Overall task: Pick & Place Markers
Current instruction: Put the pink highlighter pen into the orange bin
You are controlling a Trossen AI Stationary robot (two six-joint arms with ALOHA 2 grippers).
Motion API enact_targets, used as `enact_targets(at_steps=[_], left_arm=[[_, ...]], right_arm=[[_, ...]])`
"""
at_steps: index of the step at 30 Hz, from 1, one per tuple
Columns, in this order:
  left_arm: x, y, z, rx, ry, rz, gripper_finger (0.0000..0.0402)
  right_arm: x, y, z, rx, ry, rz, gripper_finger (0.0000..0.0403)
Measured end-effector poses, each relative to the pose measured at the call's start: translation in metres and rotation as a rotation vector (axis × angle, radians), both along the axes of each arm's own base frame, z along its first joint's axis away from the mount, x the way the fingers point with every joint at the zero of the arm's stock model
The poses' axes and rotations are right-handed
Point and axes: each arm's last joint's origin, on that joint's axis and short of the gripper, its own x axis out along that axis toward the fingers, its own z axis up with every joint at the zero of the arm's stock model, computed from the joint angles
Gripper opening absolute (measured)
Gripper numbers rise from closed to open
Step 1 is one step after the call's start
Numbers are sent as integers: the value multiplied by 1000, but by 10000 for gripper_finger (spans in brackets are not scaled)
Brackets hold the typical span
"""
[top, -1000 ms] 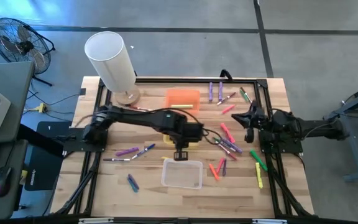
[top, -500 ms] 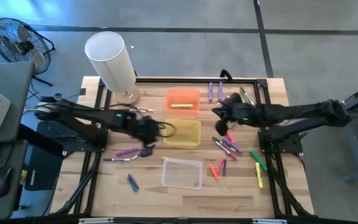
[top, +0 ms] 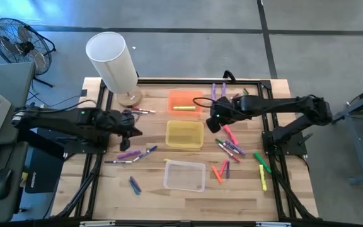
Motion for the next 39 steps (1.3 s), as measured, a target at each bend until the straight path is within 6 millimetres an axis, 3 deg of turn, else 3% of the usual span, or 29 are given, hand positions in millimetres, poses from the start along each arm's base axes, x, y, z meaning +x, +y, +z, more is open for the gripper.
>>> enact_targets(at_steps=[10,18,29,39], left_arm=[[-18,2,9,27,-81,36,0],[-18,3,9,-23,-90,87,0],[-20,9,9,81,-95,277,0],[-28,9,12,89,-114,248,0]], right_arm=[[7,-7,-43,169,194,-57,106],[-7,-6,-86,166,292,-85,115],[-21,-3,-84,169,252,-67,130],[-21,-15,-87,169,227,-42,131]])
